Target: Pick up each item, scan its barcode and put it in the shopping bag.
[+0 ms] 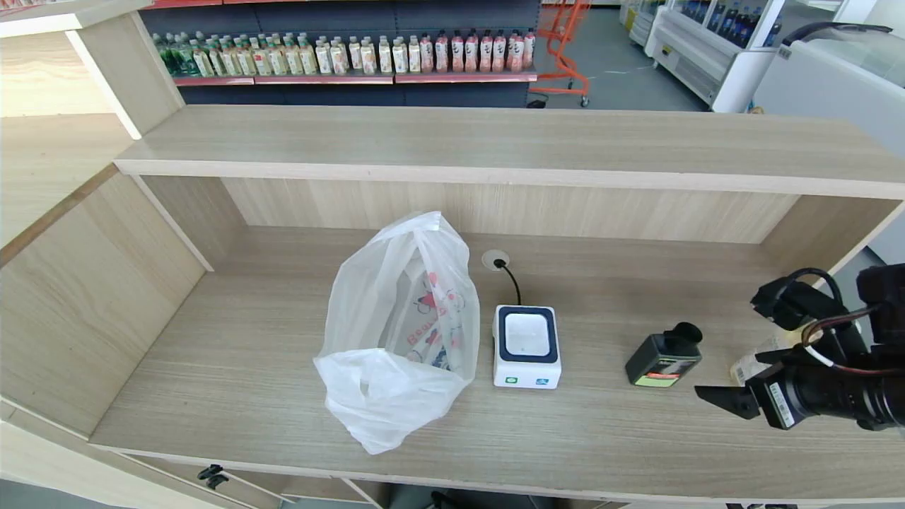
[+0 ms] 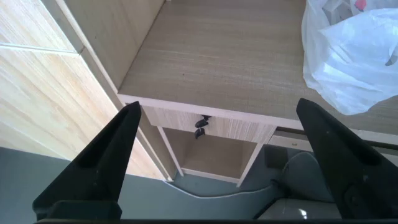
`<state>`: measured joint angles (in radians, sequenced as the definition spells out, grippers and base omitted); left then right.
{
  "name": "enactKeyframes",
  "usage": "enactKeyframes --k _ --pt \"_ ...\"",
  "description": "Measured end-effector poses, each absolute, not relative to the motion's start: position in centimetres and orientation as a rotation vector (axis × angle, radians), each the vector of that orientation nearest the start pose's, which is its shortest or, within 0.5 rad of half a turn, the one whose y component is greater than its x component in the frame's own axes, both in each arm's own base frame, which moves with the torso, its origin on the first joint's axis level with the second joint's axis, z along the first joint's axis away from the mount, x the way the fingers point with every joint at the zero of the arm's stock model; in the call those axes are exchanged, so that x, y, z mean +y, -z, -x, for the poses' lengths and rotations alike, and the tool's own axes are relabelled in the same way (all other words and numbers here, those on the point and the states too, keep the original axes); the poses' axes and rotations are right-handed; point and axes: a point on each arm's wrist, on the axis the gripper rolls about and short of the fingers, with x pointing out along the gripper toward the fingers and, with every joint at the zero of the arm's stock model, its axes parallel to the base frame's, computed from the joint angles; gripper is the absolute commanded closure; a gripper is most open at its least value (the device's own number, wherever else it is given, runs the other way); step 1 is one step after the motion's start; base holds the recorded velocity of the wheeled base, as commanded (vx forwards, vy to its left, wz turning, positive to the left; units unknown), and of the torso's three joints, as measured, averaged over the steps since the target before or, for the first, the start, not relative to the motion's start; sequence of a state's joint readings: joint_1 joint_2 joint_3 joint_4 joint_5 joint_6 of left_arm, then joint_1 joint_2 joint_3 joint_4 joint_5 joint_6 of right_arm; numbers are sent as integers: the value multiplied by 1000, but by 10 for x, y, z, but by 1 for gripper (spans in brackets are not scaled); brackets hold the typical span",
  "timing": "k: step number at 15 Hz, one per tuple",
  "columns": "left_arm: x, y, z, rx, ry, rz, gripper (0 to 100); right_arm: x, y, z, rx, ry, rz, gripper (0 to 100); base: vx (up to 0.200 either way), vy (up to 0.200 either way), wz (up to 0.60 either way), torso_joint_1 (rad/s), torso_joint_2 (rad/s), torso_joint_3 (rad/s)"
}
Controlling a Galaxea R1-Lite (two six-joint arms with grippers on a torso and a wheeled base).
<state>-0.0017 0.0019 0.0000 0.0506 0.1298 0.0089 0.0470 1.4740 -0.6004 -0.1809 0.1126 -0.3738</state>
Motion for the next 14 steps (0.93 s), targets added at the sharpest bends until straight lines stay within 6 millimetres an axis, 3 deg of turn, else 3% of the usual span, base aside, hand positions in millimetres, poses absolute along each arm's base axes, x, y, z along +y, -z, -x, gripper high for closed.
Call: enactKeyframes --k 5,14 --pt "3 -70 23 53 -128 -13 0 17 -125 -246 664 -359 486 0 0 0 0 0 0 0" --pt "3 -70 23 53 -128 -13 0 45 -103 -293 548 -418 527 0 0 0 0 0 0 0"
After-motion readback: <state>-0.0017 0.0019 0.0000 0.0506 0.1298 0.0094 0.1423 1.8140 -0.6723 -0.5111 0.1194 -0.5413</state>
